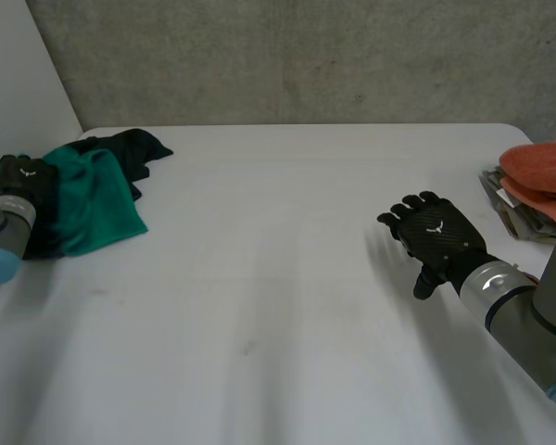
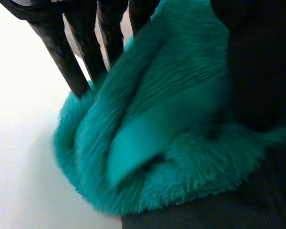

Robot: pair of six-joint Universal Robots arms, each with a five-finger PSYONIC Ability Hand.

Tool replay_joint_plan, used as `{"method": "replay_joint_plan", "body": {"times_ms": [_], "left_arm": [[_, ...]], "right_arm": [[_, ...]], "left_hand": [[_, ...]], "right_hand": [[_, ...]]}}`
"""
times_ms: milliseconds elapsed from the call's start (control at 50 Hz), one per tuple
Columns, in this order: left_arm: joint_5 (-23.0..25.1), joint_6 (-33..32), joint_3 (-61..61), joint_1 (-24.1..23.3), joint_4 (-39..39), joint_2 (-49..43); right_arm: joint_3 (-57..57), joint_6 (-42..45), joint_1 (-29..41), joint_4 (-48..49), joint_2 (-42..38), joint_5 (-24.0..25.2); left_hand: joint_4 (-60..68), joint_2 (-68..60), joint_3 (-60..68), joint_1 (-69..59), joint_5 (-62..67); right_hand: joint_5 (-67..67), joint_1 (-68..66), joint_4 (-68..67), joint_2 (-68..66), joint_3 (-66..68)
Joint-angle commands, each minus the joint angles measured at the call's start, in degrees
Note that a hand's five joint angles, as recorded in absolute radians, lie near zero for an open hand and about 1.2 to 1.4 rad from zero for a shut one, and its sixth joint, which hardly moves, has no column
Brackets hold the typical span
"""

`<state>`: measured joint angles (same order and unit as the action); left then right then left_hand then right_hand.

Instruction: Fold the laundry.

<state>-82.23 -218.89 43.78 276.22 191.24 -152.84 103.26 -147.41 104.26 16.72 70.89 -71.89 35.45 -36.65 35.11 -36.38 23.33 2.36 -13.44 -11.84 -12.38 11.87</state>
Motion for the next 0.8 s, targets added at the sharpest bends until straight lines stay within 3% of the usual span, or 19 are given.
{"method": "replay_joint_plan", "body": {"times_ms": [20,140,220,320,380,480,580,620,640,700,800], "left_arm": [[-2.0,0.3,-1.9,-3.6,-0.6,3.1],[-4.3,5.2,7.7,-8.9,5.4,20.0],[-4.3,13.9,15.3,-13.4,8.7,32.3],[-3.5,26.7,24.1,-23.5,8.7,44.0],[-1.4,31.5,29.0,-28.9,8.3,46.1],[0.4,32.8,35.3,-36.3,7.2,44.4],[-1.3,32.4,35.4,-42.6,5.7,31.2],[-2.7,32.0,33.9,-43.9,4.1,28.3],[-4.4,31.1,32.2,-44.9,1.9,26.6],[-8.1,28.6,29.0,-45.4,-3.9,26.3],[-10.4,27.4,28.2,-45.2,-9.3,31.5]], "right_arm": [[0.2,-0.1,-0.2,1.0,0.0,-0.1],[0.1,-0.2,-0.2,1.0,0.6,-0.1],[0.1,-0.3,-0.3,1.0,0.8,-0.1],[0.2,-0.6,-0.5,1.0,1.5,-0.6],[0.2,-0.7,-0.5,1.0,1.7,-1.5],[-0.1,-1.1,-1.9,0.7,2.1,-3.4],[-0.6,-2.0,-3.1,0.6,2.1,-5.5],[-1.0,-2.6,-3.9,0.4,2.1,-7.3],[-1.1,-2.8,-4.2,0.3,2.1,-7.8],[-1.7,-2.9,-4.8,0.1,2.1,-9.0],[-2.3,-3.0,-4.8,-3.3,3.5,-8.8]], "left_hand": [[44.6,-43.4,44.9,-43.6,46.7],[44.6,-43.4,44.9,-43.6,46.7],[44.6,-43.4,44.9,-43.6,46.7],[44.6,-43.4,44.9,-43.6,46.7],[44.6,-43.4,44.9,-43.6,46.7],[44.6,-43.4,44.9,-43.6,46.7],[44.6,-43.4,44.9,-43.6,46.7],[24.8,-23.6,25.2,-23.9,27.0],[1.9,-0.7,2.3,-1.0,4.0],[-20.8,22.0,-20.4,21.7,-18.7],[-23.9,25.1,-23.5,24.8,-21.8]], "right_hand": [[-2.4,3.4,1.8,2.4,-1.9],[-2.4,3.4,1.8,2.4,-1.9],[-2.4,3.4,1.8,2.4,-1.9],[-2.4,3.4,1.8,2.4,-1.9],[-2.4,3.4,1.8,2.4,-1.9],[-2.4,3.4,1.8,2.4,-1.9],[-2.4,3.4,1.8,2.4,-1.9],[-2.4,3.4,1.8,2.4,-1.9],[-2.4,3.4,1.8,2.4,-1.9],[-2.4,3.4,1.8,2.4,-1.9],[-2.4,3.4,1.8,2.4,-1.9]]}}
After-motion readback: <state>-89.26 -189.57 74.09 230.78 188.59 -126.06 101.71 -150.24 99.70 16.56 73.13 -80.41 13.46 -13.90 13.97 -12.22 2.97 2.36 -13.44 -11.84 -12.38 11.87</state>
